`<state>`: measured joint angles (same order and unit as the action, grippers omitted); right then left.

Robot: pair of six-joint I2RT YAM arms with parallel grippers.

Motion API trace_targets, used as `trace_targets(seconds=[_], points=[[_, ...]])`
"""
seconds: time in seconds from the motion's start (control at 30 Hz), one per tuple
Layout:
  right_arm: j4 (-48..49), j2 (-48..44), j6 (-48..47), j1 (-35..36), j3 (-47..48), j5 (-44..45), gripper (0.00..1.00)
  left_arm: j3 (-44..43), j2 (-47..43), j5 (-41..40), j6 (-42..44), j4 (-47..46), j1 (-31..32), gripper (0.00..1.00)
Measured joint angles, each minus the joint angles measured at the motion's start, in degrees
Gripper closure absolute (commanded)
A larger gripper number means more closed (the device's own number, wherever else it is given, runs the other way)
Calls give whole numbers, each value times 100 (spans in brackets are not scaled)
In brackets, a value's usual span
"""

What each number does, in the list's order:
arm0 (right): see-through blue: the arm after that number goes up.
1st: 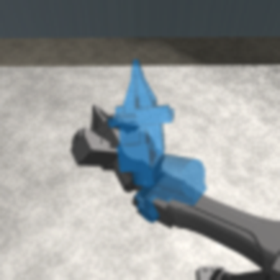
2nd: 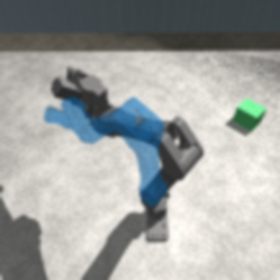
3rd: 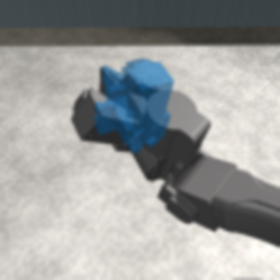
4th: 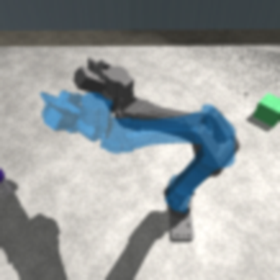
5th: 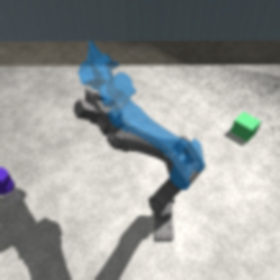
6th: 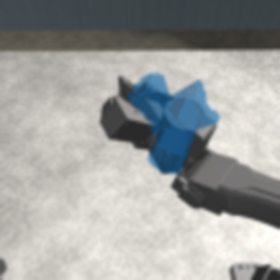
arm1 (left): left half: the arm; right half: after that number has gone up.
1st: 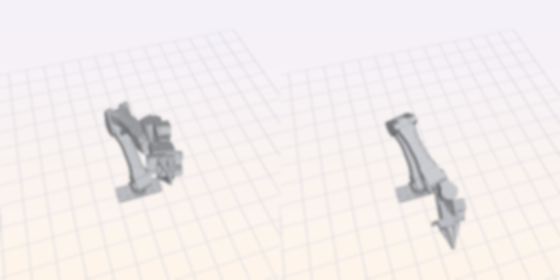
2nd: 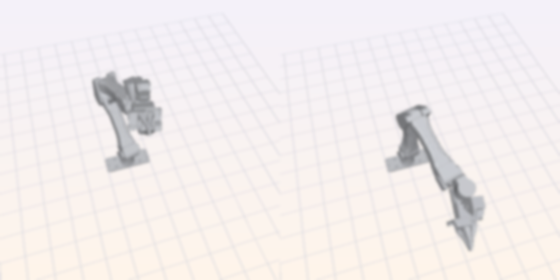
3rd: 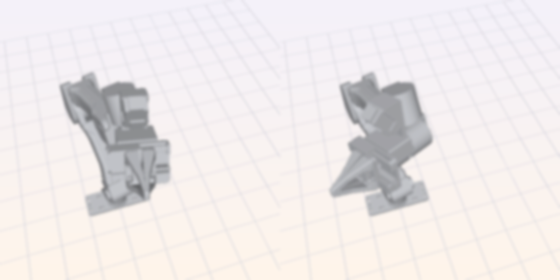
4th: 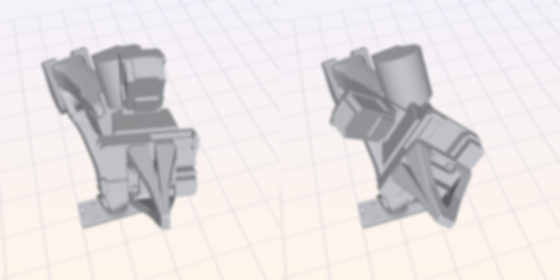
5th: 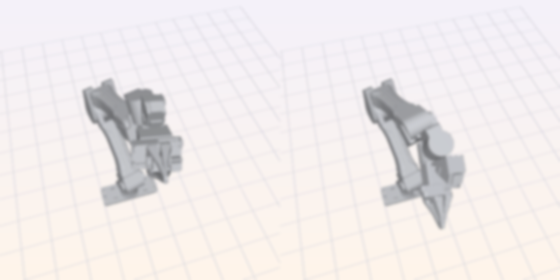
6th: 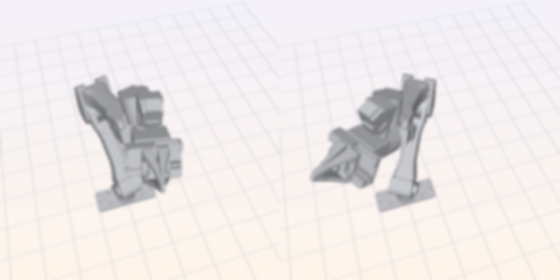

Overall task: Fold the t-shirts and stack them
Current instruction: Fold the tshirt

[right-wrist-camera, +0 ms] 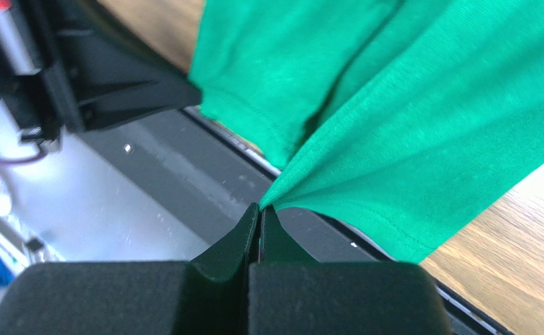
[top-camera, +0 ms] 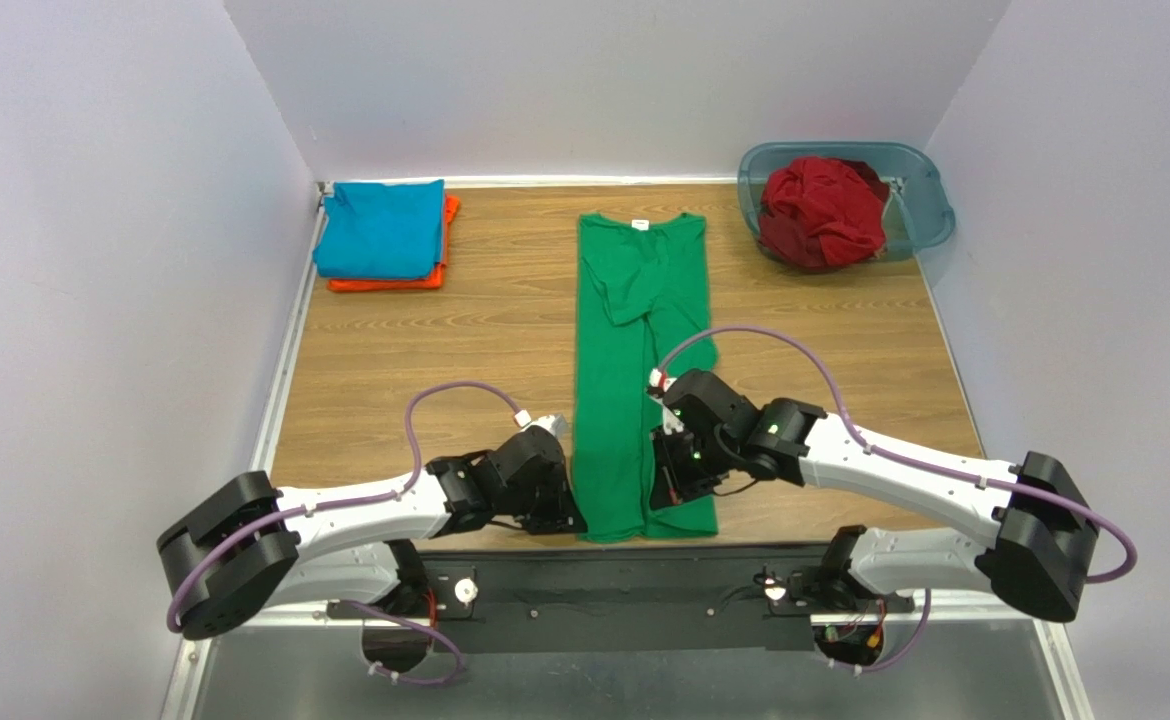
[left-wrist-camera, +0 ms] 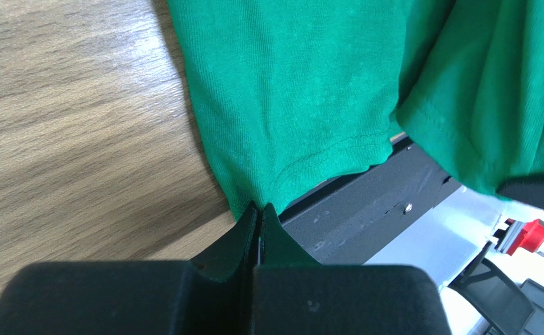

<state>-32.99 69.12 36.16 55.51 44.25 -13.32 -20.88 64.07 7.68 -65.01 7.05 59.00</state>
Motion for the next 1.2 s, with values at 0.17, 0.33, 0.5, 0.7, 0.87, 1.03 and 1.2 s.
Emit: trace_targets(seconds=[0.17, 0.33, 0.5, 0.7, 0.87, 1.03, 1.2], points=[[-39, 120, -188, 0, 55, -315, 96, 0, -15, 11, 2, 59, 0, 97], [-33, 424, -295, 2, 57, -393, 85, 0, -13, 13, 7, 92, 0, 97], [0, 831, -343, 4, 59, -356, 48, 0, 55, 31, 33, 90, 0, 97], [39, 1023, -332, 4, 59, -297, 25, -7, 98, 44, 57, 87, 0, 97], [2, 254, -201, 7, 57, -184, 21, -7, 68, 50, 55, 94, 0, 97], [-363, -549, 175, 4, -4, 374, 22, 2, -39, 52, 44, 103, 0, 97], [-798, -597, 662, 4, -389, 1049, 33, 4, -68, 52, 42, 103, 0, 98]])
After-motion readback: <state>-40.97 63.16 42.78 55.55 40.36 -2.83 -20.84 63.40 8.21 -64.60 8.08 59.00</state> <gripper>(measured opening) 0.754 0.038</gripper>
